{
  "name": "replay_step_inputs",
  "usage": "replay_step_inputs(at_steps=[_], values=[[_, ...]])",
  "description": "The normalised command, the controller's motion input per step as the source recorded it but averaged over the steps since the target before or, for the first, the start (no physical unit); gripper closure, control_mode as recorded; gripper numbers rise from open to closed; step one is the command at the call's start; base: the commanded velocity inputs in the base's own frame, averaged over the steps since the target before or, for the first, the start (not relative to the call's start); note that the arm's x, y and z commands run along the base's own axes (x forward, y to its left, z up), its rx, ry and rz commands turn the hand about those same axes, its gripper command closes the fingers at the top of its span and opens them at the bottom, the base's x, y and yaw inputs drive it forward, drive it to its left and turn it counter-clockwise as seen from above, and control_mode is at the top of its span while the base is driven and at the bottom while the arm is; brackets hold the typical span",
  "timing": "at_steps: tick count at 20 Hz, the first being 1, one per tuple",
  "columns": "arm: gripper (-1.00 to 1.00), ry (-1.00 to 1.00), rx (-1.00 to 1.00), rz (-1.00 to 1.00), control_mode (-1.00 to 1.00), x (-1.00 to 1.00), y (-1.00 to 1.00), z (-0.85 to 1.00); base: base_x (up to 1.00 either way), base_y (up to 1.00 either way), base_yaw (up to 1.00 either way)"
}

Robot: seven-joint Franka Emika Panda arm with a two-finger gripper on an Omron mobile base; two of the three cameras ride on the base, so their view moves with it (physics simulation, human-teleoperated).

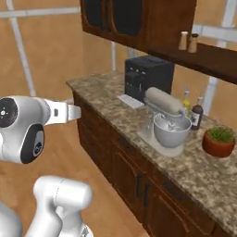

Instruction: Navigate to the toaster.

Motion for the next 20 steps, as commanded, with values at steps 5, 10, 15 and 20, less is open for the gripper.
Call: replay_step_inputs(at_steps=[5, 10, 15, 20], values=[[-1.0, 0.0, 0.0, 0.0, 1.0, 0.0, 0.0, 0.0, 0.0, -0.08, 1.0], [-1.0, 0.0, 0.0, 0.0, 1.0, 0.0, 0.0, 0.0, 0.0, -0.09, 1.0], [-1.0, 0.0, 0.0, 0.0, 1.0, 0.0, 0.0, 0.0, 0.0, -0.1, 1.0], [-1.0, 0.0, 0.0, 0.0, 1.0, 0.0, 0.0, 0.0, 0.0, -0.1, 1.0]])
